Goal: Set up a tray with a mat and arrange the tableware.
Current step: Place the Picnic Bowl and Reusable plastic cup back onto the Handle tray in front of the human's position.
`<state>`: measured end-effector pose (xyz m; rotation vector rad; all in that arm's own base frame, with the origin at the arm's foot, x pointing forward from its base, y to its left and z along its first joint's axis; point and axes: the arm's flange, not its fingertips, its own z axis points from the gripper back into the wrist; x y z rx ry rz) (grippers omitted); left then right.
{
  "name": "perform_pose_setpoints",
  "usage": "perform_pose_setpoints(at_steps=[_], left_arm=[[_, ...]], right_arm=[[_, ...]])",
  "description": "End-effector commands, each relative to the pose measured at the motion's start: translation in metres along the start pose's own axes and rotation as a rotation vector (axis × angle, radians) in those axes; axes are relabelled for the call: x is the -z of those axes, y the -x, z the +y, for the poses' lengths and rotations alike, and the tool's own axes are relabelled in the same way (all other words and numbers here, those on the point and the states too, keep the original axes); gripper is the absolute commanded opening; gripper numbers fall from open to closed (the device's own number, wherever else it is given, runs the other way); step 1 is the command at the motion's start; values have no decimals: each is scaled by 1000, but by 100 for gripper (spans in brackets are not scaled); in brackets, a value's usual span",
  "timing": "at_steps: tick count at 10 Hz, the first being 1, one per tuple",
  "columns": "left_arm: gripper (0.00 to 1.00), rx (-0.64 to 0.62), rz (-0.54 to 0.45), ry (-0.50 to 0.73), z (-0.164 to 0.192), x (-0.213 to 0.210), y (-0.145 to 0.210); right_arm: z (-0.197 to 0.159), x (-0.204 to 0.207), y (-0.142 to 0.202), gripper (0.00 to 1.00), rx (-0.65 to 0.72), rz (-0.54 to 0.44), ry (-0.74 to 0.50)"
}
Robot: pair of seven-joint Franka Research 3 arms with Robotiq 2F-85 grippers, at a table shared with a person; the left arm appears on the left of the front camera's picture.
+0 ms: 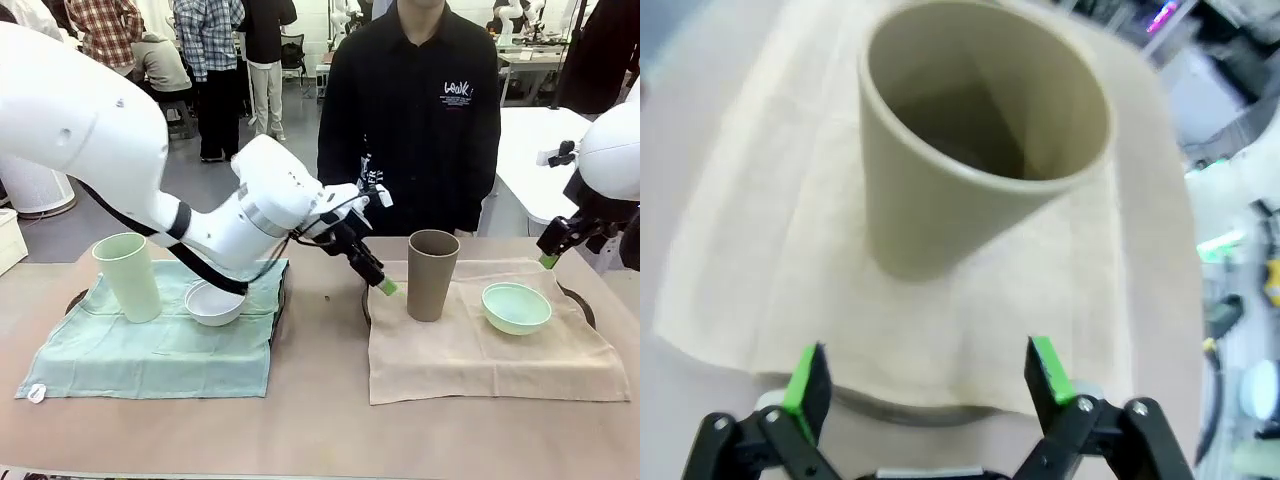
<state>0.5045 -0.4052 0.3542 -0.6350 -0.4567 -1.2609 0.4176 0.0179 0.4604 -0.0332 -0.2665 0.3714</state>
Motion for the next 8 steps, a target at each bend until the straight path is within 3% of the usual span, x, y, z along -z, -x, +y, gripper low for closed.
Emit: perform_pose_setpoints(at_steps=[1,4,5,6,7,8], left_arm=[[100,-175,236,-109,-40,-60,-19],[100,-328,502,-363,-83,-128,-23],[100,-352,541,-397,-106,-160,-25],[100,-360,523,-485,-119,-178,-29],[100,-300,453,-422,-85,-149,1],[100,-300,453,-422,-85,-149,1]], right_arm=[[9,-19,18,100,18,32,-5],[18,-43,28,100,-12,25,-2],[22,-50,31,100,-20,16,9],[21,-51,30,100,-34,-10,47],[6,-33,17,100,-40,-4,99],[17,-56,25,100,-24,7,1]])
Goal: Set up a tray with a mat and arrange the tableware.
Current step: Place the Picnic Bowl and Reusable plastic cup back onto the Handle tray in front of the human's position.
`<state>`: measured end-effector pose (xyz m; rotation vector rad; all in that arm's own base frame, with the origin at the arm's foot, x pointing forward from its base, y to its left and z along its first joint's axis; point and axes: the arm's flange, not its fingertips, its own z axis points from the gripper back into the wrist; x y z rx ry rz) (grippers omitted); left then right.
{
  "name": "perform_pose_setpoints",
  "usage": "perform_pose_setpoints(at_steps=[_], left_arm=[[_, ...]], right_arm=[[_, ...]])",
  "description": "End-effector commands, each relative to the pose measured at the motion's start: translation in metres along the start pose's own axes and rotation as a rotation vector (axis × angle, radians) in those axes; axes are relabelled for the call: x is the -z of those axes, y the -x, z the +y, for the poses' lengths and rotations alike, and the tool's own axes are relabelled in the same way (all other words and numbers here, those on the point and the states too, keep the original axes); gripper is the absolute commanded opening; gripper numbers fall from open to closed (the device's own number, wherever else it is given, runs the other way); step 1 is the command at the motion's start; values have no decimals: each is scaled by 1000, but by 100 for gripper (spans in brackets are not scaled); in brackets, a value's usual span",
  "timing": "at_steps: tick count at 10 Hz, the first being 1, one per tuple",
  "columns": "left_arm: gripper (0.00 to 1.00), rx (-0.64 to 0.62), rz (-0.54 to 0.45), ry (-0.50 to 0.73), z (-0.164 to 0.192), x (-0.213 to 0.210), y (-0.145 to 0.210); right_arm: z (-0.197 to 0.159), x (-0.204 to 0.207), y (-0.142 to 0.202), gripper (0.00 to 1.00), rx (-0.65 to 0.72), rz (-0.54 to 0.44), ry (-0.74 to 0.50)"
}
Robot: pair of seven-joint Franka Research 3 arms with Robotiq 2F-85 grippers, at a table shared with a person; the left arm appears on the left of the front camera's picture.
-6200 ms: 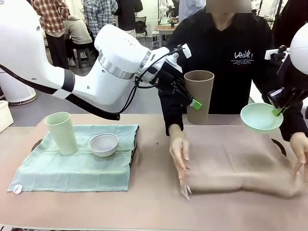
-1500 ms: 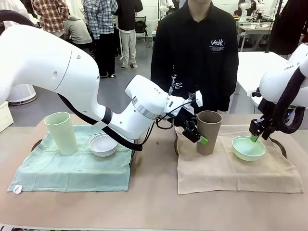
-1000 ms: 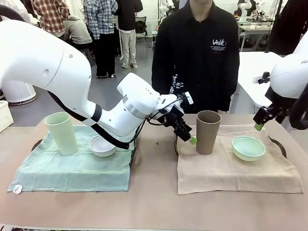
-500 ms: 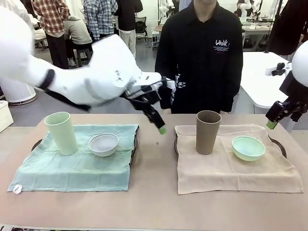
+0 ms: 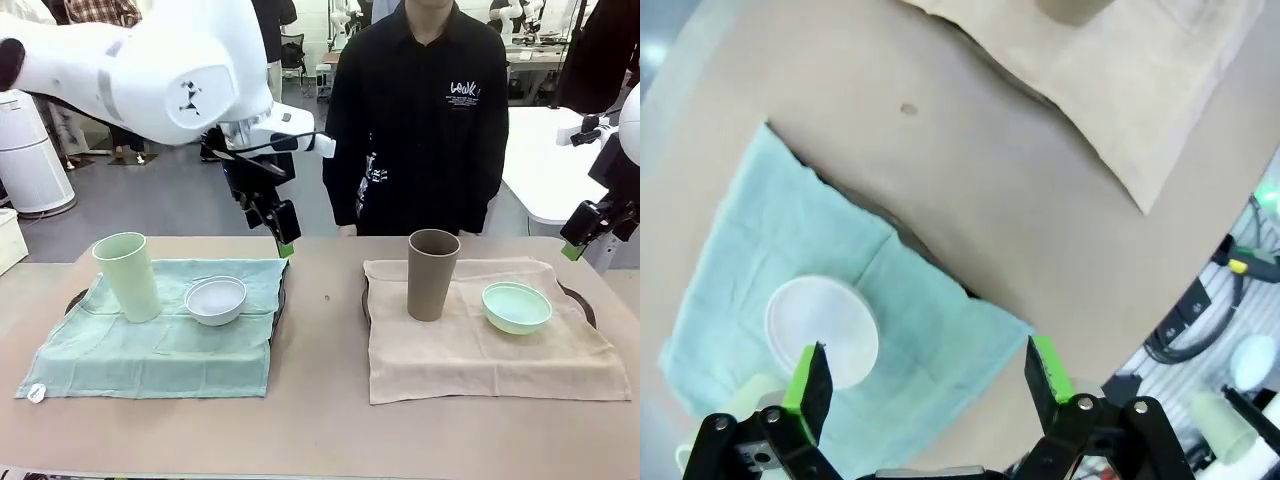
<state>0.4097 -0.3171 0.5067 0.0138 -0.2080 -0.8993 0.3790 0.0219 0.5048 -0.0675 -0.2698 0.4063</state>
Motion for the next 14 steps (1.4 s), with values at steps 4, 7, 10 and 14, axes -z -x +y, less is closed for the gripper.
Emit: perform_pose_setpoints(at_steps=[4,7,10,14], left_arm=[[100,38,-43,50,8,29,-8],[100,38,-43,50,8,29,-8],[100,-44,24,86,19,10,0],[100,-289,-31,361,80,-75,137]], right_arm=[[3,-4,3,100,15,5,-28],[3,-4,3,100,15,5,-28],[16,-16,0,100,0,32,19],[-11,-24,20,100,109,74,-135]])
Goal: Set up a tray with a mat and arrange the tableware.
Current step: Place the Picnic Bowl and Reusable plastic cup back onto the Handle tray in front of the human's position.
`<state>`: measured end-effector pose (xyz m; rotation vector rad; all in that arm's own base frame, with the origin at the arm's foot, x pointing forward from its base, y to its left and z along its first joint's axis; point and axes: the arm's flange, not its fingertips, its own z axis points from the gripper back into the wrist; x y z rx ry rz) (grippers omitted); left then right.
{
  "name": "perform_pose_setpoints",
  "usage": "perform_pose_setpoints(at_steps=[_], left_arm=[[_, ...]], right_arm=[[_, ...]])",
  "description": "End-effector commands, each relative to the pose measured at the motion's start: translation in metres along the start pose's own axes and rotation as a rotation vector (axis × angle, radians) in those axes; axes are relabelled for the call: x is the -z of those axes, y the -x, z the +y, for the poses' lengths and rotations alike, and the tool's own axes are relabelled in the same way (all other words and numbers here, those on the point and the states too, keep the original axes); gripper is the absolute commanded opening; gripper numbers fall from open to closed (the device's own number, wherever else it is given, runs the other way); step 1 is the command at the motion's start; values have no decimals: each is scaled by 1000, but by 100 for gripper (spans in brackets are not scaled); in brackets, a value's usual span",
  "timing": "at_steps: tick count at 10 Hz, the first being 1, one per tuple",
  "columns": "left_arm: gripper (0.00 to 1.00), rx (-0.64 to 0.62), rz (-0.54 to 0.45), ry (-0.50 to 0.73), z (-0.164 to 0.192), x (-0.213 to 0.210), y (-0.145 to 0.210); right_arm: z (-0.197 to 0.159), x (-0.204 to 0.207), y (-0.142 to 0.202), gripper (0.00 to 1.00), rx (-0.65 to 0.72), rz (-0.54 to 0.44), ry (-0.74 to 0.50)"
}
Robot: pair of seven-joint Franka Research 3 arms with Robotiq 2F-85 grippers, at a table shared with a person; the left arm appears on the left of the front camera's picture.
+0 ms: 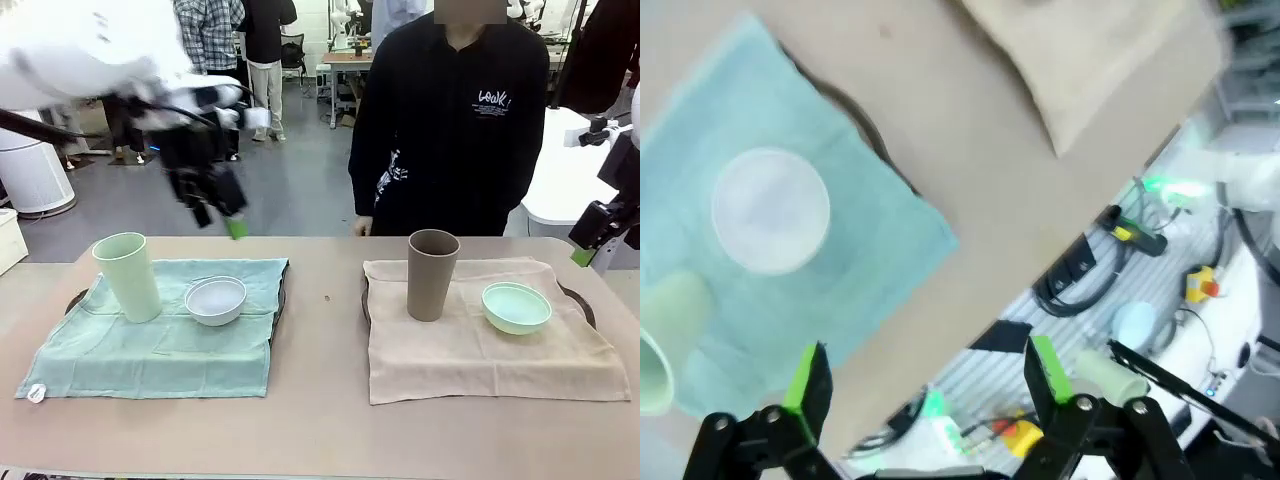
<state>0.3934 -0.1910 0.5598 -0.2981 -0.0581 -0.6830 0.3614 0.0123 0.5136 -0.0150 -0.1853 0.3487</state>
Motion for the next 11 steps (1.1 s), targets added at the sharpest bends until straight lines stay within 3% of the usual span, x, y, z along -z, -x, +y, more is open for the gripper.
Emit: perform_pose_setpoints(at_steps=[1,2,4,5,6,7,8,9,10,11], left_arm=[[100,-49,-98,153,31,-31,69],[100,4,-201,272,51,-42,95],[100,241,-562,496,82,-36,141],[100,160,-758,396,97,-23,146],[100,86,-377,340,74,-61,132],[100,86,-377,340,74,-61,132],[100,86,-377,340,74,-61,132],[100,96,-500,365,87,-50,146],[100,0,-639,541,115,-49,154],[100,-87,-689,727,148,-42,172]], right_arm=[[-18,-21,9,100,89,-9,-247],[-31,-32,17,100,116,-53,-515],[-52,-47,34,100,123,-190,-930],[-60,-44,40,100,166,-287,-958],[-43,-44,29,100,89,-114,-580],[-43,-44,29,100,89,-114,-580],[-58,-54,40,100,125,-196,-739],[-58,-56,34,100,120,-175,-1077],[-72,-51,37,100,179,-181,-1491],[-91,-39,45,100,231,-215,-1674]])
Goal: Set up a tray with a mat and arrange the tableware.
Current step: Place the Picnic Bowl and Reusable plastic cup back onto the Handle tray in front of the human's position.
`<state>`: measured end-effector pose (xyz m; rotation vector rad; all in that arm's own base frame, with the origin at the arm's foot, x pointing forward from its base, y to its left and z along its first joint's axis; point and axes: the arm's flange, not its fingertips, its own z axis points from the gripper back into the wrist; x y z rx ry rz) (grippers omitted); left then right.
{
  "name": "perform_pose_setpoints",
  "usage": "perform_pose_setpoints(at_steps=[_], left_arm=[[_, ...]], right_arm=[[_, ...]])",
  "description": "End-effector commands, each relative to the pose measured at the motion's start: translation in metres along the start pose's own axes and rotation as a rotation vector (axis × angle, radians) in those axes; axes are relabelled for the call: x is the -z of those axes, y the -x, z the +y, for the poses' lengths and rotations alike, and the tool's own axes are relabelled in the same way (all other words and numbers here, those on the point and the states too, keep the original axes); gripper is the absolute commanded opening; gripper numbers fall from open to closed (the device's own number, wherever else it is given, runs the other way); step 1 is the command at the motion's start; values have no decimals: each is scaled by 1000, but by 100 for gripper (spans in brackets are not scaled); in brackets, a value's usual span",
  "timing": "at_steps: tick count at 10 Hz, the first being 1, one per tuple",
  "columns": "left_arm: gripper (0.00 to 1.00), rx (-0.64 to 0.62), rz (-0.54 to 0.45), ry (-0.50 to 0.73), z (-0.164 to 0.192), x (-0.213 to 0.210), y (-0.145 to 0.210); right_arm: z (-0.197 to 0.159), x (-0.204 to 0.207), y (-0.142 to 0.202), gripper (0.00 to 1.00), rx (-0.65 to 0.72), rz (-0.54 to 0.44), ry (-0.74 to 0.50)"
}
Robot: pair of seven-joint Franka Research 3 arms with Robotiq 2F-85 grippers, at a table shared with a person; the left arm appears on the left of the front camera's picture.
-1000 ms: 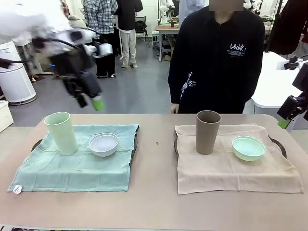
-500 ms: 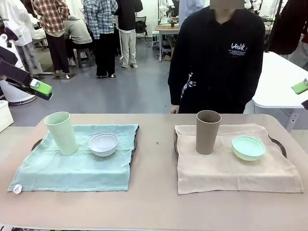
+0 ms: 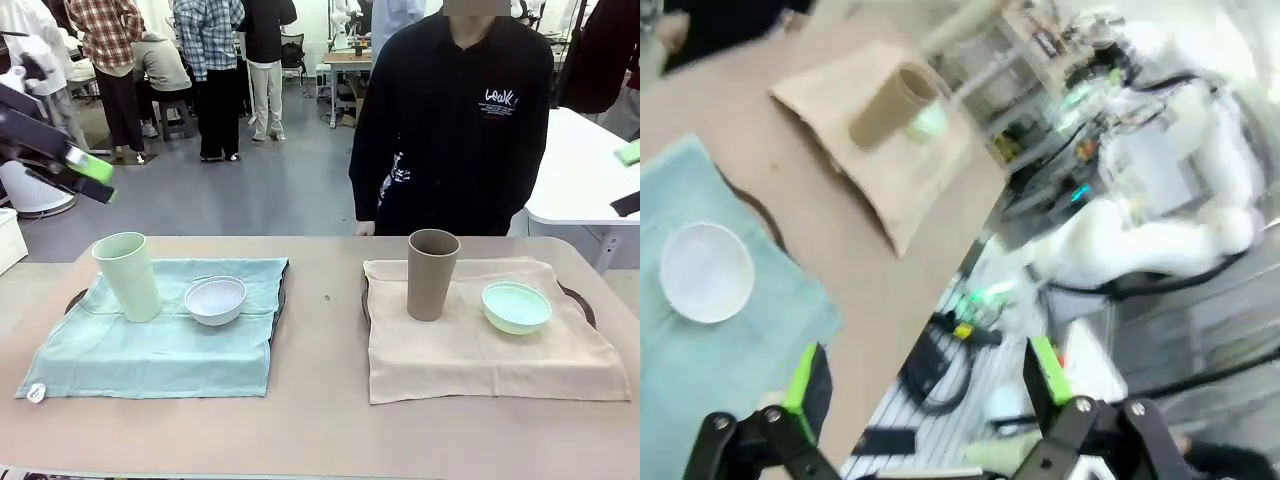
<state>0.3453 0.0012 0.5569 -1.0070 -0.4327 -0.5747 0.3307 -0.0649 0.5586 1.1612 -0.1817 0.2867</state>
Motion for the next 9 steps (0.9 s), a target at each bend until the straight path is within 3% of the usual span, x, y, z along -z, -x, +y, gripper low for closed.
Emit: perform_pose_setpoints(at_steps=[1,2,4,5,9], left_arm=[[100,-171,-177,314,61,-34,30],[100,-231,-232,415,89,-39,39],[100,-367,-193,567,117,-31,47],[100,-209,-218,399,82,-45,57],[100,-209,-218,399,82,-45,57]], right_arm=[[-43,-28,1,100,180,-85,-633],[-61,-34,6,100,220,-119,-689],[-82,-29,9,100,278,-124,-691],[-58,-36,19,100,109,-82,-484],[-58,-36,19,100,109,-82,-484]])
